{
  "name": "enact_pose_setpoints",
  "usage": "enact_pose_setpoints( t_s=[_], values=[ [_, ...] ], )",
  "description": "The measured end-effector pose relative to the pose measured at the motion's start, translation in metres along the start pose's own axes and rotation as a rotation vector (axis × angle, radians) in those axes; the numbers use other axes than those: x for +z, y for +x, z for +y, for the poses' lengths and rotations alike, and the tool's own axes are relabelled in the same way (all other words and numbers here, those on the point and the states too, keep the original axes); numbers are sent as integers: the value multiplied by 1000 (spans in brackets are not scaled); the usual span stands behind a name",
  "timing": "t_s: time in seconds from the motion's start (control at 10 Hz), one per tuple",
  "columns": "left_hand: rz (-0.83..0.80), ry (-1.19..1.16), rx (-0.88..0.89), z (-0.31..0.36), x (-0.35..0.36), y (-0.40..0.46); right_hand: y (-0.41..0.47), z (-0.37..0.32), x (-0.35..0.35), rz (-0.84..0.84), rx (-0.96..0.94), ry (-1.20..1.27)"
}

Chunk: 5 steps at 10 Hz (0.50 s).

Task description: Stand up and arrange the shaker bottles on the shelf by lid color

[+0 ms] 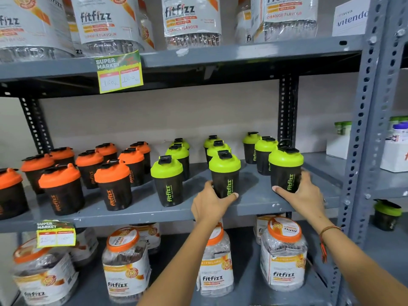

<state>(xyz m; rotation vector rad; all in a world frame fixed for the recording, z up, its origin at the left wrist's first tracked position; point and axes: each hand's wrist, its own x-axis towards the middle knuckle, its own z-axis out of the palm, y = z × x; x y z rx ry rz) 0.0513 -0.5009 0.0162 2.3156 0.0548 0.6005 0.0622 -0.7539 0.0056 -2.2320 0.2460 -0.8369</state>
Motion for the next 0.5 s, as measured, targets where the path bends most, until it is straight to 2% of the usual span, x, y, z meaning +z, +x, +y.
enact_pose_setpoints(
  t_s=[0.3, 0.4, 0.5],
  values=[
    [-175, -134, 9, -8, -26, -14, -3, 2, -6, -69, 42, 142],
    [-185, -223, 38, -19, -40, -30, -23, -10, -14, 35, 122, 257],
    [-107, -302, 115, -34, -52, -49, -62, -30, -21, 252, 44, 404]
  ],
)
